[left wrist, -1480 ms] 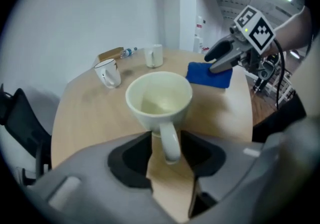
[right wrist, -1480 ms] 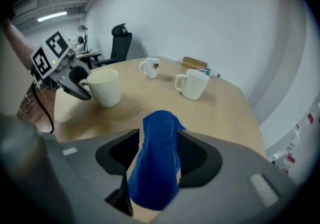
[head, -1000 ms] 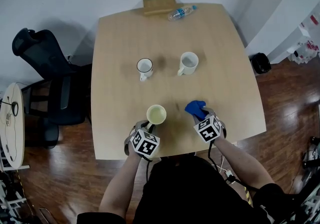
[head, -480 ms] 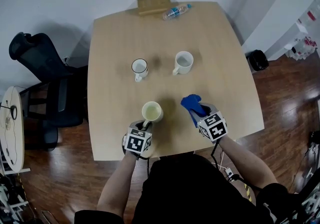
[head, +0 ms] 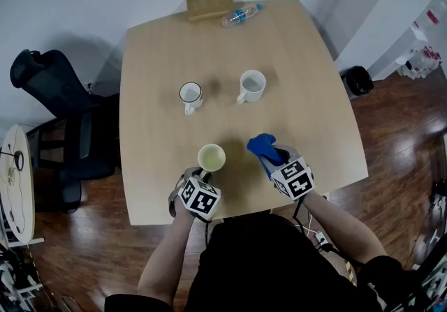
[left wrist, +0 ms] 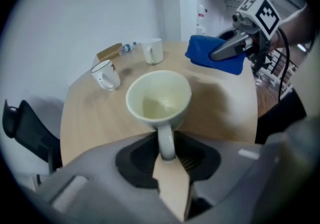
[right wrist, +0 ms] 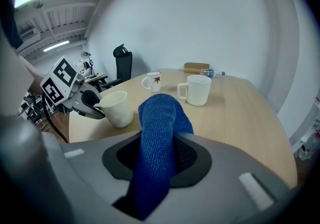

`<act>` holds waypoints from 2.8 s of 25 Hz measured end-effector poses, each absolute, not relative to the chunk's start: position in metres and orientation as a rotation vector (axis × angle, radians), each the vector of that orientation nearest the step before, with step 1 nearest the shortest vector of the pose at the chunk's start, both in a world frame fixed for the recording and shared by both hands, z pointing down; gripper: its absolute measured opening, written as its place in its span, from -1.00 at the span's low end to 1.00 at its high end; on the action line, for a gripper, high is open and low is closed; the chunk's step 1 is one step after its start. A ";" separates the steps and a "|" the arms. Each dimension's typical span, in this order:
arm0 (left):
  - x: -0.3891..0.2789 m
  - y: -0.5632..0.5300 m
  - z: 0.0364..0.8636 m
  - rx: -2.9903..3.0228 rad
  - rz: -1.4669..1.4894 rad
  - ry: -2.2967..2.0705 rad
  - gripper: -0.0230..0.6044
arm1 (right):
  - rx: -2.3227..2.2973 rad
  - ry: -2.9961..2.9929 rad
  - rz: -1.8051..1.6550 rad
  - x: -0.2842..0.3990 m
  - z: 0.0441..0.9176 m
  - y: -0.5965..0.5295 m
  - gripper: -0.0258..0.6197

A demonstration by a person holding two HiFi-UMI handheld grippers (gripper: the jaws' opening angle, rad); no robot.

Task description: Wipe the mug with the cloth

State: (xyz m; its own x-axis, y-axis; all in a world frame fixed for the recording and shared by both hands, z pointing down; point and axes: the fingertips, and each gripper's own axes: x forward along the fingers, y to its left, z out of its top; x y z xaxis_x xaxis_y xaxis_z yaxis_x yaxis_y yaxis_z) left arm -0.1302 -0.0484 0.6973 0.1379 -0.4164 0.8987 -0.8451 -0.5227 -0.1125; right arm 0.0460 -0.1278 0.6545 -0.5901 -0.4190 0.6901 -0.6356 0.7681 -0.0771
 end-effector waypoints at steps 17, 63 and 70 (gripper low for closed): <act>-0.108 -0.053 0.613 2.117 0.695 -1.284 -0.82 | 0.759 -2.549 0.413 0.032 0.566 -0.120 -0.54; 0.031 0.069 0.345 2.827 0.148 0.024 -0.81 | -1.244 -2.574 1.743 -0.011 0.352 -0.014 -0.58; 0.027 0.053 0.342 2.799 0.061 -0.104 -0.81 | -1.104 -2.649 1.844 -0.022 0.363 -0.029 -0.58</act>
State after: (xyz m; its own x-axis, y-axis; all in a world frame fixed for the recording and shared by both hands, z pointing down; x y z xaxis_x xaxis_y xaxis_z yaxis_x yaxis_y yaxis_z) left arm 0.0271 0.0529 0.3420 0.9964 -0.0650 0.0547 -0.0796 -0.9401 0.3316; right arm -0.0222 -0.0289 0.3632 -0.7583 0.3491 -0.5506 0.6375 0.2205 -0.7382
